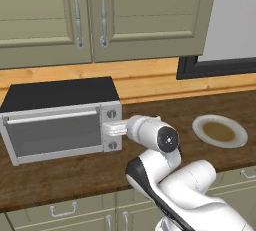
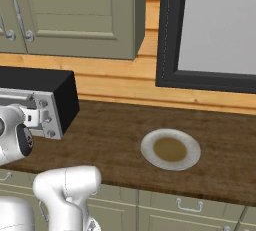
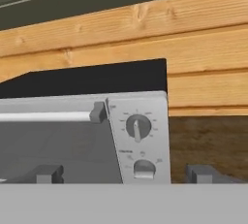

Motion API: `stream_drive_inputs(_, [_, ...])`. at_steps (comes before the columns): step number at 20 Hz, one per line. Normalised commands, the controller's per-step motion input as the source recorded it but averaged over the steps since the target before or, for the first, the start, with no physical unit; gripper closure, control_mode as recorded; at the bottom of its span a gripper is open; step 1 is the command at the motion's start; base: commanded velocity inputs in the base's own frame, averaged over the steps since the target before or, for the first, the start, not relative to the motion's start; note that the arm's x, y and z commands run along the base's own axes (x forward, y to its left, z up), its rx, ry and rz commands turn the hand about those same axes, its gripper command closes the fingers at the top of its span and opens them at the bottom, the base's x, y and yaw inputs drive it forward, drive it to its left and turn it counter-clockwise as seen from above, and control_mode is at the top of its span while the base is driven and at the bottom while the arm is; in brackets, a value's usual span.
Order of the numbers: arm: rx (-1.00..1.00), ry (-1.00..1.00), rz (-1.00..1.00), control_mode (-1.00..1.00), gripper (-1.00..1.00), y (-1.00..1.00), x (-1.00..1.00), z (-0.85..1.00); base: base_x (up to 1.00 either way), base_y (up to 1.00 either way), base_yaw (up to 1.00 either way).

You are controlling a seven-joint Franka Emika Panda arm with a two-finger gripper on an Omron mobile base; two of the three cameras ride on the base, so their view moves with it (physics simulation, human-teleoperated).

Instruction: Pick up the kebab skewer and baguette bread, and place them inside the toaster oven. Close the toaster oven door and start by setting the timer.

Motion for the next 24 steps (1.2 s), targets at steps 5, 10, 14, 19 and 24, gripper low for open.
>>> stream_drive_inputs(5, [0.00,0.02,0.00,-1.00,-1.00,0.00,0.00,-0.25,0.00,0.00,0.00])
stream_drive_inputs(10, [0.00,0.18,0.00,-1.00,-1.00,0.00,0.00,-0.12,0.00,0.00,0.00])
stream_drive_inputs(14, [0.00,0.15,0.00,-1.00,-1.00,0.00,0.00,-0.13,0.00,0.00,0.00])
stream_drive_inputs(19, [0.00,0.12,0.00,-1.00,-1.00,-0.01,0.00,-0.22,0.00,0.00,0.00])
stream_drive_inputs(24, [-0.05,0.07,0.00,-1.00,-1.00,-0.03,0.02,-0.15,0.00,0.00,0.00])
